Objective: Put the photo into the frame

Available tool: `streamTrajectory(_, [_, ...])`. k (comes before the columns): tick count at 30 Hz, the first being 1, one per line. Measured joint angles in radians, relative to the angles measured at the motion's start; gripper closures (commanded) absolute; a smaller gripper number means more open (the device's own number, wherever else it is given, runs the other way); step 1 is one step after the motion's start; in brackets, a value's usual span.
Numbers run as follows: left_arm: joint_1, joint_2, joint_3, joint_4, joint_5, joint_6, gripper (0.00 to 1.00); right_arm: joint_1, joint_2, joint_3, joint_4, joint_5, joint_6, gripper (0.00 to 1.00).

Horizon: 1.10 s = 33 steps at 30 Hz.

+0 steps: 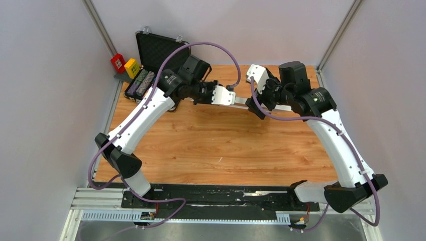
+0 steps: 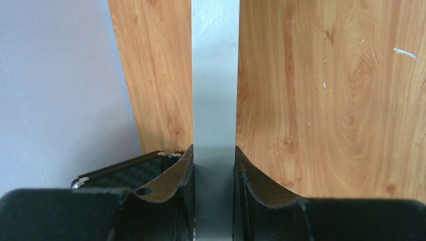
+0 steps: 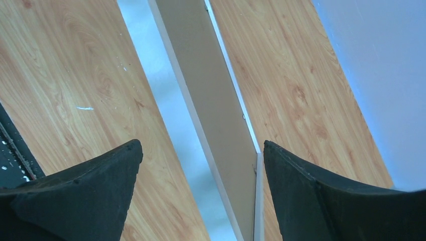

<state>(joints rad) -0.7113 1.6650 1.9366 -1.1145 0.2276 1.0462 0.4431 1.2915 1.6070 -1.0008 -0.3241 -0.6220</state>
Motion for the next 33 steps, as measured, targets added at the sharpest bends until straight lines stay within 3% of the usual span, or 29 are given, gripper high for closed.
streamTrajectory(16, [0.059,0.014,0.002,-0.017,0.059,-0.012,1.0,0.03,0.065,0.043,-0.006,0.029,-0.048,0.11])
streamTrajectory(33, [0.103,0.026,0.002,-0.027,0.111,-0.014,1.0,0.109,0.183,0.068,0.011,0.117,-0.128,0.25])
